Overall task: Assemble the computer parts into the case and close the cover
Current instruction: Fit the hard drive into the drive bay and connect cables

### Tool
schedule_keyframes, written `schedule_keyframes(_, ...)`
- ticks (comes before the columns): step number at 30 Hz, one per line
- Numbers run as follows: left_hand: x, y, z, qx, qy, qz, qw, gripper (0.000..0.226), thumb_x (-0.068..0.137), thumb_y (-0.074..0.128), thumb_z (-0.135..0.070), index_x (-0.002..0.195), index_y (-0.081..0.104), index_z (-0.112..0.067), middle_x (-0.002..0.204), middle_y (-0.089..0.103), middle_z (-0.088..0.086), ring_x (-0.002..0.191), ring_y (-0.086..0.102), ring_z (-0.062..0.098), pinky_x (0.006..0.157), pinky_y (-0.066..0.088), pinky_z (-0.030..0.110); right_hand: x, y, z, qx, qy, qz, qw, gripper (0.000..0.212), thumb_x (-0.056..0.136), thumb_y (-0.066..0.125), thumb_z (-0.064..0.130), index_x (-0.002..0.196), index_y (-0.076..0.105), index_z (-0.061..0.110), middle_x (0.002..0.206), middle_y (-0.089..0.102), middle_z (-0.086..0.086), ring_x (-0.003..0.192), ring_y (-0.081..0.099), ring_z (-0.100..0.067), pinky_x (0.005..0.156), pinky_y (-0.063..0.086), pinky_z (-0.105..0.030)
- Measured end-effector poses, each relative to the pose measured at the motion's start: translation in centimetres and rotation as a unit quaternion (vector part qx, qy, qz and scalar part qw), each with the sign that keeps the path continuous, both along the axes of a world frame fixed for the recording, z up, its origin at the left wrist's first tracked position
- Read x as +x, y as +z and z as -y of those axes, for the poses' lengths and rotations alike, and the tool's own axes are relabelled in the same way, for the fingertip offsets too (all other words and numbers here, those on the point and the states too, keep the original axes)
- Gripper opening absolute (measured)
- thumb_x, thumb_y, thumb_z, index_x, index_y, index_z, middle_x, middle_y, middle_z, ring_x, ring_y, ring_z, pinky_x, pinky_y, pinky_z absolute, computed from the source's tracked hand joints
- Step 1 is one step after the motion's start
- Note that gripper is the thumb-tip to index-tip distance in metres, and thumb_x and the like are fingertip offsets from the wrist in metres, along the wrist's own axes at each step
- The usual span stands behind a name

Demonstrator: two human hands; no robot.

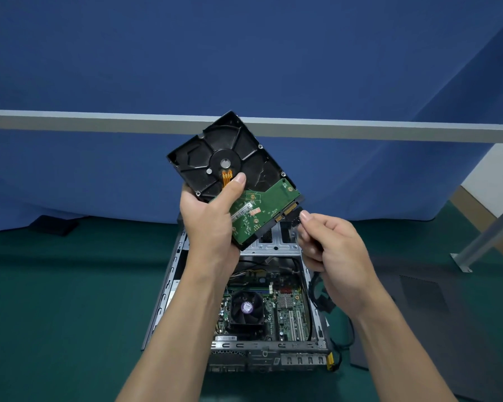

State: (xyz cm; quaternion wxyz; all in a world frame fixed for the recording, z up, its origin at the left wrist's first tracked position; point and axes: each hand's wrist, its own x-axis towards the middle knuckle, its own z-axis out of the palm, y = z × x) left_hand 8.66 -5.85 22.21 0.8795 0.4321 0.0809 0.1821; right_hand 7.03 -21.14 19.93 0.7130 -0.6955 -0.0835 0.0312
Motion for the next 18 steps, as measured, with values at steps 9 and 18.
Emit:
schedule_keyframes(9, -0.03, 0.22, 0.32, 0.001, -0.014, 0.008, 1.000, 0.047, 0.078, 0.075, -0.001, 0.120, 0.054, -0.006, 0.108, 0.069, 0.021, 0.092, 0.069, 0.041, 0.068, 0.055, 0.060, -0.47, 0.62, 0.15, 0.056, -0.003, 0.000, 0.998, 0.042, 0.097, 0.047, 0.023, 0.056, 0.038, 0.018, 0.051, 0.025, 0.002, 0.049, 0.015, -0.013, 0.043, 0.017, -0.021)
schedule_keyframes(18, -0.14, 0.22, 0.59, -0.004, -0.012, 0.012, 1.000, 0.046, 0.079, 0.074, -0.001, 0.120, 0.054, -0.004, 0.108, 0.069, 0.023, 0.091, 0.070, 0.040, 0.070, 0.055, 0.063, -0.94, 0.58, 0.20, 0.013, -0.008, 0.027, 1.000, 0.044, 0.088, 0.049, 0.035, 0.060, 0.034, 0.003, 0.051, 0.025, 0.002, 0.049, 0.016, -0.014, 0.046, 0.012, -0.029)
